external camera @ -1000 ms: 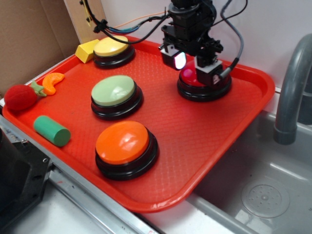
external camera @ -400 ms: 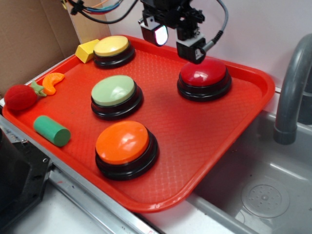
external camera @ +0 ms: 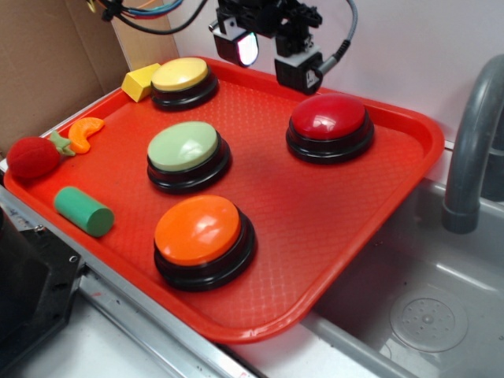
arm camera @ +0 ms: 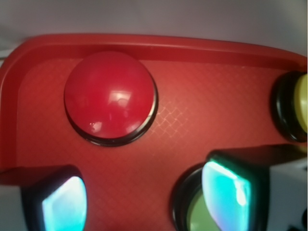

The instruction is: Push the red button.

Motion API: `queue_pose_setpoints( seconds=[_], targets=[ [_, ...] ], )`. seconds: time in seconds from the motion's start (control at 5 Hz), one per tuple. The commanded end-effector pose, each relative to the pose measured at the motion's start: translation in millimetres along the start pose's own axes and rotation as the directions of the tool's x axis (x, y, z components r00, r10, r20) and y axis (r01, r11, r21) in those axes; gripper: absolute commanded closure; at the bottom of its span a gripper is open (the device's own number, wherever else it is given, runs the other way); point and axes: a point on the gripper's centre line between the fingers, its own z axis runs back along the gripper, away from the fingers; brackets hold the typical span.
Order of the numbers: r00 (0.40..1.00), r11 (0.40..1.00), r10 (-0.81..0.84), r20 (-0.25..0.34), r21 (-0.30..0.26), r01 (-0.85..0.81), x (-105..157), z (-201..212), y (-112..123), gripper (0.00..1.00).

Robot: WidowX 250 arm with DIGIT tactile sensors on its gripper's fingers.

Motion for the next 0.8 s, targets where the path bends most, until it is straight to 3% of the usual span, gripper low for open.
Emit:
queue_pose_setpoints(
  seconds=[0.0,0.4,0.6],
  targets=[
    [0.999,0.999,0.025,0.041,-0.030,-0.024,-5.0,33.0,2.6,0.00],
    [0.998,0.998,0.051,0.032,-0.030,-0.050,-13.4,43.7,2.5,0.00],
    [0.999,0.996,0.037,0.030,-0.079,-0.034,-18.6,49.5,8.6,0.00]
  ],
)
